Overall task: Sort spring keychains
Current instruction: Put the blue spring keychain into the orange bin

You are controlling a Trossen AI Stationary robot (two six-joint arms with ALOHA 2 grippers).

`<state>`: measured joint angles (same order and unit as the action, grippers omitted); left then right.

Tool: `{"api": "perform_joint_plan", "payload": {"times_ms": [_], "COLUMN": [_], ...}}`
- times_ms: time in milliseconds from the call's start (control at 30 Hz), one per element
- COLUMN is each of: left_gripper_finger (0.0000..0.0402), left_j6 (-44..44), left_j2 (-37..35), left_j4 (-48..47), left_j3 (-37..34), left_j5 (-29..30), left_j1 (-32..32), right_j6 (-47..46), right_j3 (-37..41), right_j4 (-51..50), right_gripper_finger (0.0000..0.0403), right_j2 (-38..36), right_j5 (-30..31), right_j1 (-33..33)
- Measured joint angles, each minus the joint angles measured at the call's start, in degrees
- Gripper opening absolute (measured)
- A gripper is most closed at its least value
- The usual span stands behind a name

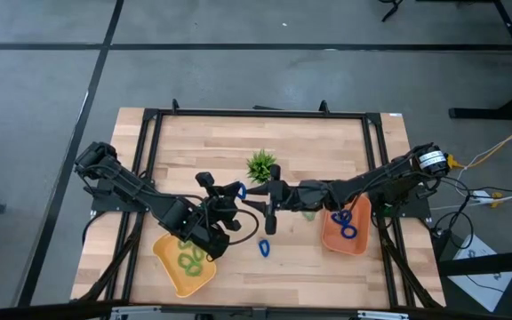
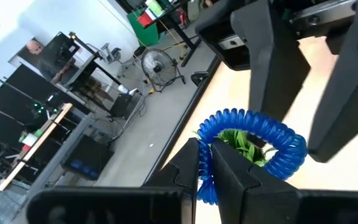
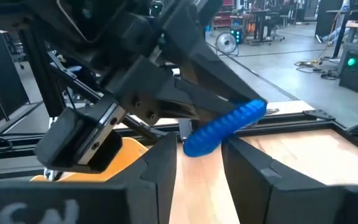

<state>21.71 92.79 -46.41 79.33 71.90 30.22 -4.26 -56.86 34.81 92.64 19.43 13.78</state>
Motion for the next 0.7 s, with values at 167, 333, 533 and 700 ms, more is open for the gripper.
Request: {"api": "perform_joint_plan", "payload": {"times_ms": [167,333,533,700], "left_gripper_finger": [0.0026,0.0027,0.0028,0.004], "left_j6": [0.0,0.0,0.0,0.2], "left_j2": [0.0,0.0,0.0,0.0], "left_j4": [0.0,0.0,0.0,0.0], "left_j3": [0.0,0.0,0.0,0.0], "left_j5": [-1.1,-1.3,-2.7,-6.2], "left_j1": [0.0,0.0,0.0,0.0], "right_j6": [0.2,0.2,1.1,0.2], "right_j3": [0.0,0.0,0.0,0.0], "right_j4": [0.0,-0.6,-2.6,-6.1], "right_gripper_finger": [0.0117,0.0058,0.0018,0.0038], "right_j2": [0.0,0.0,0.0,0.0], "right_j5": [0.0,0.0,-0.1,-0.1], "right_j1": [-1.1,-1.3,-1.3,-1.3]}}
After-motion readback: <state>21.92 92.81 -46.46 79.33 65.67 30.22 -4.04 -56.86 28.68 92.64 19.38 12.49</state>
